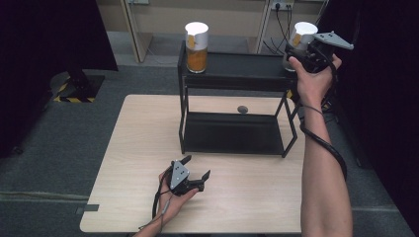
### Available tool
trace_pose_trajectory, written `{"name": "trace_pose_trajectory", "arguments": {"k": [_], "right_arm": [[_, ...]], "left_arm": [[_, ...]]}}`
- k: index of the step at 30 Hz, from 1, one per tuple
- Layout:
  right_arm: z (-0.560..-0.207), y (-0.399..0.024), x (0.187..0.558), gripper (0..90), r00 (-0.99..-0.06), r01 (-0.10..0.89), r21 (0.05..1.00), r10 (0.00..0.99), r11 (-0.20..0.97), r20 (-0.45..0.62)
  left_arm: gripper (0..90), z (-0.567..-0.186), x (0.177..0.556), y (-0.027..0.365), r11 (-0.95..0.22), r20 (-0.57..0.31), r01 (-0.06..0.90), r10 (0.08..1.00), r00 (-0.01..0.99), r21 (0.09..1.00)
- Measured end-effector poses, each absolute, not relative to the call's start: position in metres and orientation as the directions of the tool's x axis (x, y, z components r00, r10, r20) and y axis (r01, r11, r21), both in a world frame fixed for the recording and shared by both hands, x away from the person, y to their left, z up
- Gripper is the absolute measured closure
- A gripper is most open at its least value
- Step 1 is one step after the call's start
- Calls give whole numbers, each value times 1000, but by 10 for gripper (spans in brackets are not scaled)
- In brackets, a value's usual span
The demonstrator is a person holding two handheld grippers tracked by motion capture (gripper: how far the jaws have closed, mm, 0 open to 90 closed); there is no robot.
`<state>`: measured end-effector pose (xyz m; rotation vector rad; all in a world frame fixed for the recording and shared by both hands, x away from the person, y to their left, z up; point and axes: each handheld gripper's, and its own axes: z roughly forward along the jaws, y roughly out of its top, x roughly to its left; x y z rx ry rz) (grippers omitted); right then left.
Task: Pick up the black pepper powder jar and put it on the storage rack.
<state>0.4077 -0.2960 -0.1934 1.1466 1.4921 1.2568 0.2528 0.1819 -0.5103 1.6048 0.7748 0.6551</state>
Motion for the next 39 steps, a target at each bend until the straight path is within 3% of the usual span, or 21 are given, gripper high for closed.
{"name": "trace_pose_trajectory", "arguments": {"k": [22, 39], "right_arm": [[-199, -296, 410, 303, -223, 128, 990, 974, 59, -29], [-207, -302, 394, 128, -238, 100, 995, 971, 7, 17]], "left_arm": [[110, -511, 252, 181, -107, 7, 123, 782, 624, 987], [110, -510, 252, 181, -107, 7, 124, 783, 622, 987]]}}
